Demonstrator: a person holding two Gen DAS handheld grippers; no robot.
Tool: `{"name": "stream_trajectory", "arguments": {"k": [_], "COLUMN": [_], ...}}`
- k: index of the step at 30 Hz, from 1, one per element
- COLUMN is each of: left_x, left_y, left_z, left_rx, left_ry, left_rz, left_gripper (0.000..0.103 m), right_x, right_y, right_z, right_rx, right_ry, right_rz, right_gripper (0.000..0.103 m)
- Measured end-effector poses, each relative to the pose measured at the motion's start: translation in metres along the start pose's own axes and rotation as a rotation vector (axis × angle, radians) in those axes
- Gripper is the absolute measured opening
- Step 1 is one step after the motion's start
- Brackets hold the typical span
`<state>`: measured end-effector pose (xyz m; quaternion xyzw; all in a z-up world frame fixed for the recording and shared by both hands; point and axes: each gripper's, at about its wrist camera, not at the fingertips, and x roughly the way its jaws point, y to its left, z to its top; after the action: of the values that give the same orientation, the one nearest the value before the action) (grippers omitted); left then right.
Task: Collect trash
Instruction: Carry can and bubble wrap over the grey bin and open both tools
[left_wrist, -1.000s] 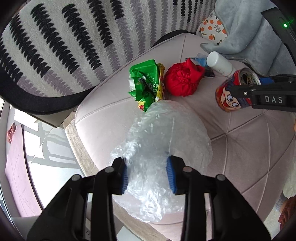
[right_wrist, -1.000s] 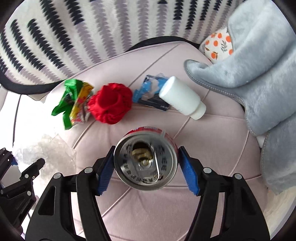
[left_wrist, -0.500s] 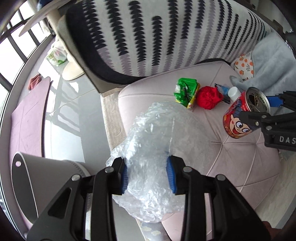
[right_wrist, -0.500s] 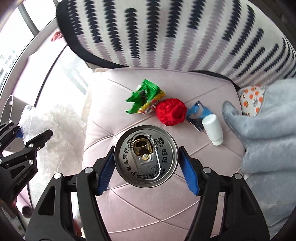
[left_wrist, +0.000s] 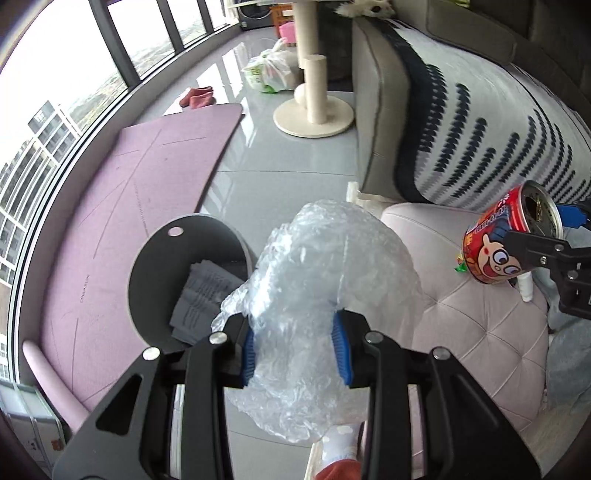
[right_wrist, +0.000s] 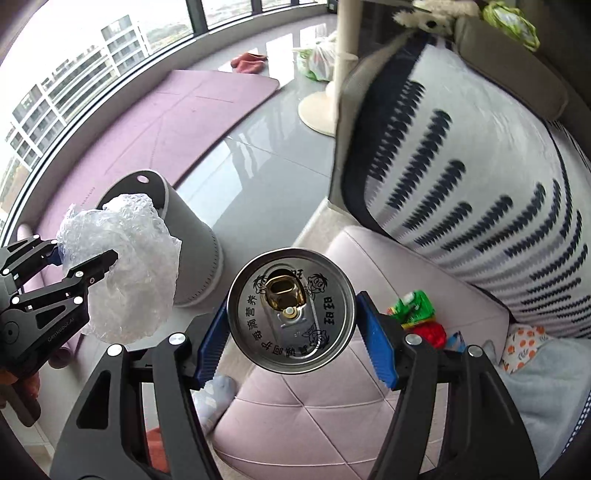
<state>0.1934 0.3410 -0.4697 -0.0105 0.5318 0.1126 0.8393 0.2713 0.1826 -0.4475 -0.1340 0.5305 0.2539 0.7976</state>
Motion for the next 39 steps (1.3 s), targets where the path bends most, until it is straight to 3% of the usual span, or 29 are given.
{"name": "stream_trajectory", "arguments": {"k": [7,17,20,23,25,27,39], "left_x": [-0.025,-0.021,-0.016,-0.009,-0.008,-0.006,-0.011], "left_y": [0.091,0.187,0.199,0.205,0.208,0.208,0.209], "left_z": [0.002,-0.011,-0.008,-0.003,-0.001,0.003,-0.012], "left_rx": [-0.150,-0.306,-0.332,-0.363,-0.391,-0.395,-0.357], "left_ry": [-0.020,-0.018,-0.028,-0.048,-0.067,-0.081,-0.050], "left_rz": [0.098,0.209,0.213,0.187,0.161,0.173,0.173], "left_gripper": [0.034,0.034,0.034,0.041,0.060,0.066,0.066], "right_x": [-0.006,0.013,0.019,0.025,0.027,0.030,0.028], "right_y": [0.092,0.196,0.213,0.220,0.224,0.225,0.244], "right_z": [0.060,0.117,0.127,0.134,0.138,0.142,0.138], "right_rx": [-0.146,-0.326,-0.354,-0.374,-0.383,-0.389,-0.393], "right_ry": [-0.045,-0.079,-0.082,-0.085,-0.083,-0.085,-0.081], "right_rz": [0.112,0.235,0.248,0.254,0.255,0.253,0.270], "right_gripper": [0.064,0.064,0.064,0.064,0.064,0.064,0.064]}}
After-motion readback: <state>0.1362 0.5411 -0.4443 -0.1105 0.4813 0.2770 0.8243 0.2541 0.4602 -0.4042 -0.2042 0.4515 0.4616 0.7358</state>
